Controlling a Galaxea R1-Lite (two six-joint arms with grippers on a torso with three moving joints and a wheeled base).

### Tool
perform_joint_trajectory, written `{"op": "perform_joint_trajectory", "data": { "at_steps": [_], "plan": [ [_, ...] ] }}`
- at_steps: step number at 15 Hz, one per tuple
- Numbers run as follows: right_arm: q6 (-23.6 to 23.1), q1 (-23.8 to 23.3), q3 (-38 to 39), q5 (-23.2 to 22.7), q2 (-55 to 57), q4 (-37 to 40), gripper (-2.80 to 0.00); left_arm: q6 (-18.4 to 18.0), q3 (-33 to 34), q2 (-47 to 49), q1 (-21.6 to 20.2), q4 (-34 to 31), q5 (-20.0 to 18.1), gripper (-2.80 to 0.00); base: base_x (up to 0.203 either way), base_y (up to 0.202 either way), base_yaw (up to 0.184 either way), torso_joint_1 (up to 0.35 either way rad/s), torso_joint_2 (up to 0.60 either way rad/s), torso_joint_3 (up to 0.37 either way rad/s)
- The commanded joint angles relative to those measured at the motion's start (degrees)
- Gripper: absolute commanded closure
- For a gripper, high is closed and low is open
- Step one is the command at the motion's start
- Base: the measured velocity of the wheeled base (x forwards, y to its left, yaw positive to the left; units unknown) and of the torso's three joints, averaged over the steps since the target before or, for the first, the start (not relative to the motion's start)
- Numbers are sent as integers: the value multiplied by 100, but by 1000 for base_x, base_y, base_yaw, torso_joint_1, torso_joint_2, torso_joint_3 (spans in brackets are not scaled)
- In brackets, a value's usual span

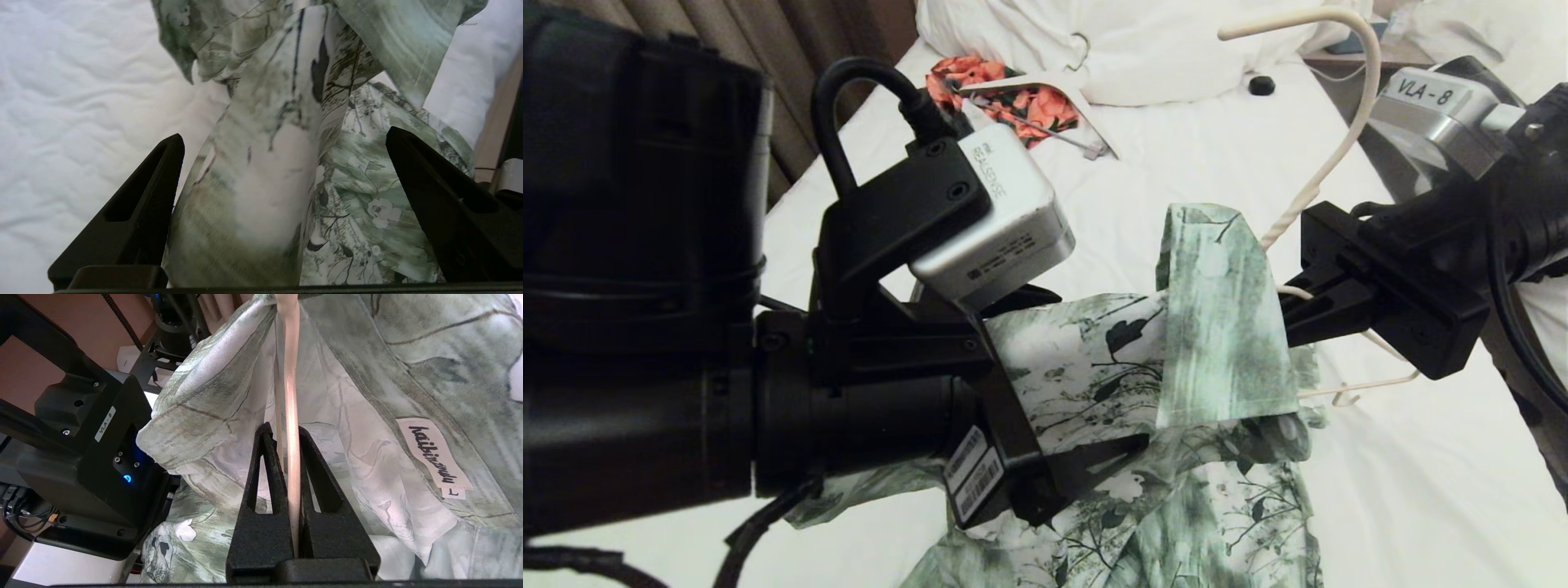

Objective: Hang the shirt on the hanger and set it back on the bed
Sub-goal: Hook the other side of the shirt onto the hanger

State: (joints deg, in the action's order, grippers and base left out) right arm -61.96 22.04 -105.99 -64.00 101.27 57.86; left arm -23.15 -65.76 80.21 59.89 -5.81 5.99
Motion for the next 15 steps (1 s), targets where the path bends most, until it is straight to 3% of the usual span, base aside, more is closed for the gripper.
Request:
{"op": "perform_joint_trajectory", "data": {
  "at_steps": [1, 6, 9, 10, 15],
  "plan": [
    [-35, 2, -1, -42, 7, 24, 0, -6, 10, 124, -4, 1, -52, -280, 0, 0, 0, 0, 0, 0],
    [-35, -7, -1, -51, -2, 33, 0, -31, 79, 284, -168, 646, -146, -280, 0, 0, 0, 0, 0, 0],
    [-35, 2, -1, -51, 16, 24, 0, -32, 98, 276, -197, 669, -213, -280, 0, 0, 0, 0, 0, 0],
    [-35, 2, -1, -51, 16, 24, 0, -40, 98, 265, -206, 669, -213, 0, 0, 0, 0, 0, 0, 0],
    [-26, -7, -1, -43, 25, 15, 0, -32, 142, 215, -206, 669, -213, 0, 0, 0, 0, 0, 0, 0]
  ]
}}
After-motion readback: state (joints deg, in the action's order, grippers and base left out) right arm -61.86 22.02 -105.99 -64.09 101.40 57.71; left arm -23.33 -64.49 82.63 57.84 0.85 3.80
